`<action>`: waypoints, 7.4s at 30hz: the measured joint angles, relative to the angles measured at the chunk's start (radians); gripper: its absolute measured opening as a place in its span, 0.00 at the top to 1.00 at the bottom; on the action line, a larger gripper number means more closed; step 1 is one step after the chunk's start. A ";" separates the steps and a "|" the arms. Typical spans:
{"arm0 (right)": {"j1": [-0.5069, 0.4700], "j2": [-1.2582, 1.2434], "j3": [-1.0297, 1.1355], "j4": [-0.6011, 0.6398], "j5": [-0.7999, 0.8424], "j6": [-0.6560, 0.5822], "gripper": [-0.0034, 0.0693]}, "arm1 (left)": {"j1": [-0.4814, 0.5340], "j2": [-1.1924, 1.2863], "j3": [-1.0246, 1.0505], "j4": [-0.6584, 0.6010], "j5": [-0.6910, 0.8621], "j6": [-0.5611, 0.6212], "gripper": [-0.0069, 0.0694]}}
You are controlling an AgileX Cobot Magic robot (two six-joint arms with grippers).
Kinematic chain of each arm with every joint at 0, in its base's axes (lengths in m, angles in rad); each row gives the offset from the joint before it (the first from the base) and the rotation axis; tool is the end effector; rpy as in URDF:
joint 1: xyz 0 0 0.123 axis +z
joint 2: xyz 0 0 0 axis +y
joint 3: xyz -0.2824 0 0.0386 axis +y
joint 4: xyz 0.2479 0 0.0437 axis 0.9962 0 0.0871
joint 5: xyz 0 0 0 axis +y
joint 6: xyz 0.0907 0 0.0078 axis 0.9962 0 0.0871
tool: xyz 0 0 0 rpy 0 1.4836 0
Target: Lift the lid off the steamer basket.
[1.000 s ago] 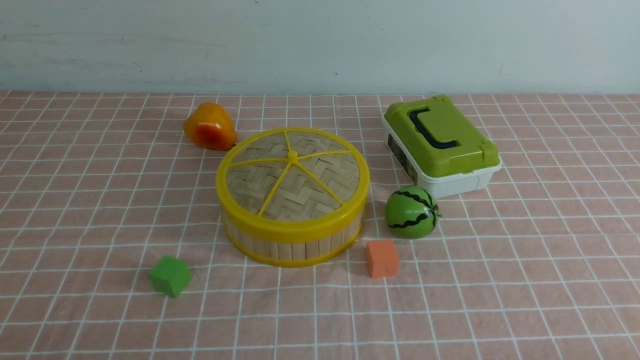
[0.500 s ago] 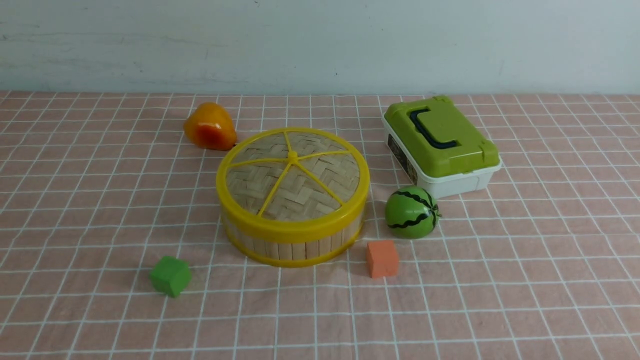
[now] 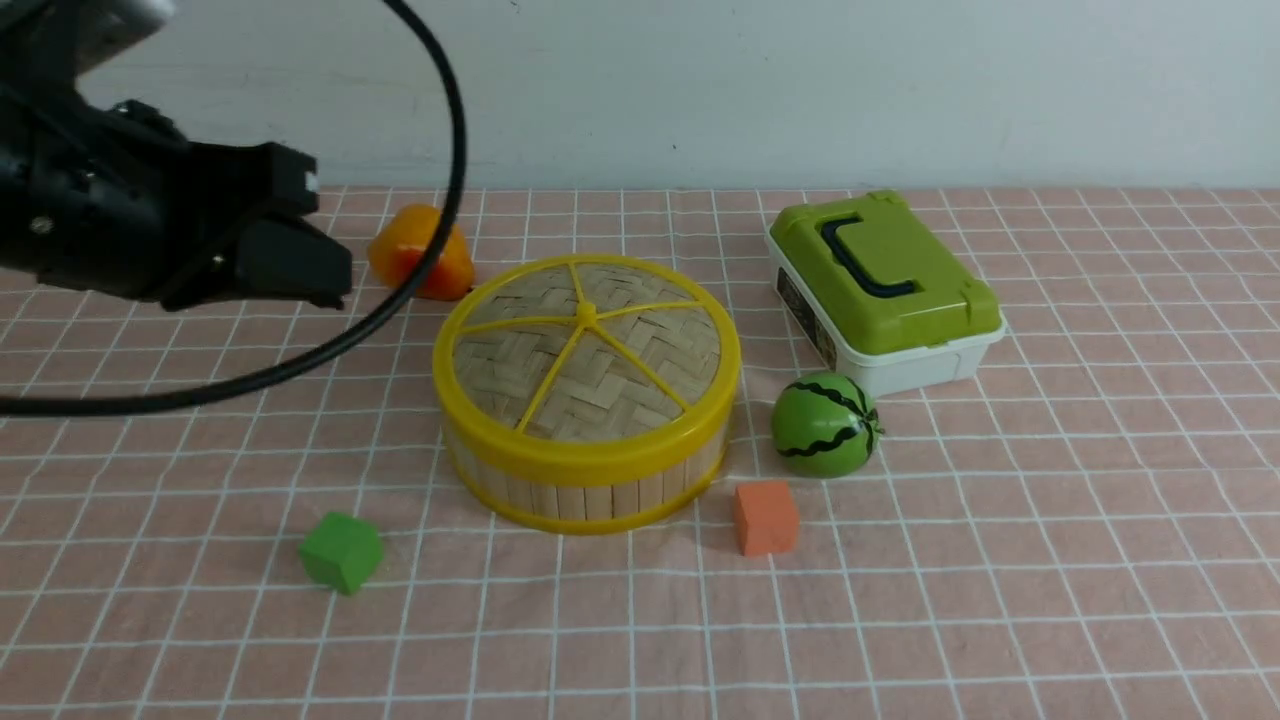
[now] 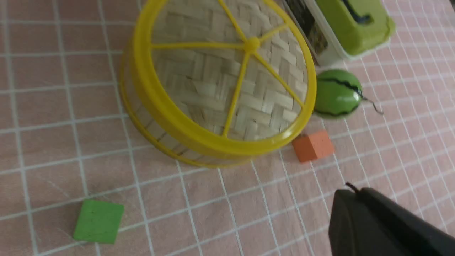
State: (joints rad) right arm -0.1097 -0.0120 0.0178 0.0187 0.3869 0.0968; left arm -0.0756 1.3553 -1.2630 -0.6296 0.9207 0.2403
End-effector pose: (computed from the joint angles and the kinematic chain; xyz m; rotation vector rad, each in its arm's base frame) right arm 0.0518 -0.0051 0.1730 0.2047 1.8650 0.0097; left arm 0.2789 -0.0640 0.3689 0.1140 2.3768 -0.7012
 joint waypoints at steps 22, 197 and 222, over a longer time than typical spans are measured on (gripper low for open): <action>0.000 0.000 0.000 0.000 0.000 0.000 0.62 | -0.376 0.672 -0.765 0.649 0.200 -0.387 0.92; 0.000 0.000 0.000 0.000 0.000 0.000 0.62 | 0.046 -1.368 1.292 0.505 -0.530 -0.288 0.93; 0.000 0.000 0.000 0.000 0.000 0.000 0.62 | 0.046 -1.368 1.292 0.505 -0.530 -0.288 0.92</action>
State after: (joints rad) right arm -0.1097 -0.0120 0.0178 0.0190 0.3869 0.0968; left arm -0.0295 -0.0131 0.0292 -0.1243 0.3907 -0.0479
